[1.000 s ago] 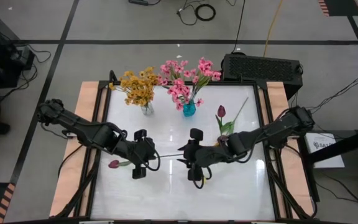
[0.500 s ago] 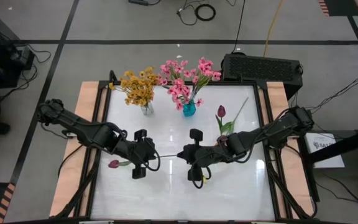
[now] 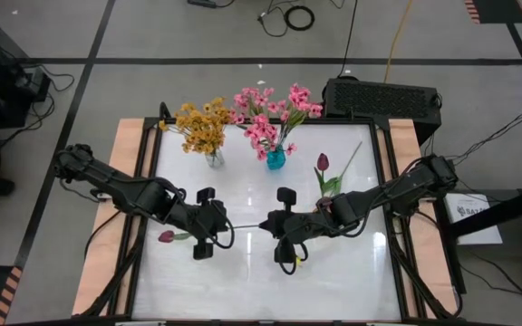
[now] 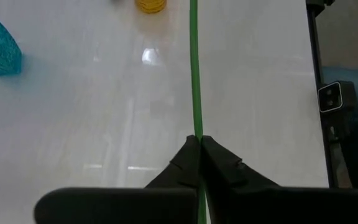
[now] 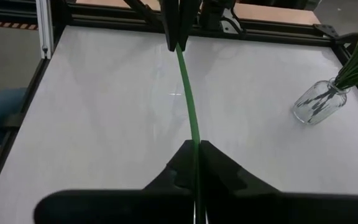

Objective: Sort flowers into vase by color
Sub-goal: Put the bottom red flower into the yellow vase

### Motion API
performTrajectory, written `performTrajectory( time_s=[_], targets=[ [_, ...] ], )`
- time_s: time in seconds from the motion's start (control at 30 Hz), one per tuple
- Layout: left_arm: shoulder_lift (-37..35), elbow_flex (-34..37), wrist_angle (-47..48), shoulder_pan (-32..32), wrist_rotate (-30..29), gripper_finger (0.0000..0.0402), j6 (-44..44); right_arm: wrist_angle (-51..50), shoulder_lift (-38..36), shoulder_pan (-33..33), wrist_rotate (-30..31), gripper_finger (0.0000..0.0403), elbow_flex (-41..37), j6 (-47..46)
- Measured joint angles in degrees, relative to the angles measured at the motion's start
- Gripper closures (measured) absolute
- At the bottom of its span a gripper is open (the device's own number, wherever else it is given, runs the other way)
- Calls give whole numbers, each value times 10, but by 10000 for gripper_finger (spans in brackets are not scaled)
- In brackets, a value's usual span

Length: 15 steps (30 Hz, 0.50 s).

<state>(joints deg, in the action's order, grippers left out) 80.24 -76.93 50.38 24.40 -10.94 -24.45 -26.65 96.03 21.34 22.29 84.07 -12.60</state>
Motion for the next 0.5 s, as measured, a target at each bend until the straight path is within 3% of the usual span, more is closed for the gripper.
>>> performTrajectory(
  time_s=[0.13, 0.37, 0.5],
  targets=[
    [0, 0, -1, 1, 0, 388, 9, -2, 0, 0, -2, 391, 0, -1],
    [0, 0, -1, 1, 2, 391, 13, -3, 0, 0, -1, 311, 0, 0],
    [0, 0, -1, 1, 2, 391, 12, 16, 0, 0, -1, 294, 0, 6]
  ],
)
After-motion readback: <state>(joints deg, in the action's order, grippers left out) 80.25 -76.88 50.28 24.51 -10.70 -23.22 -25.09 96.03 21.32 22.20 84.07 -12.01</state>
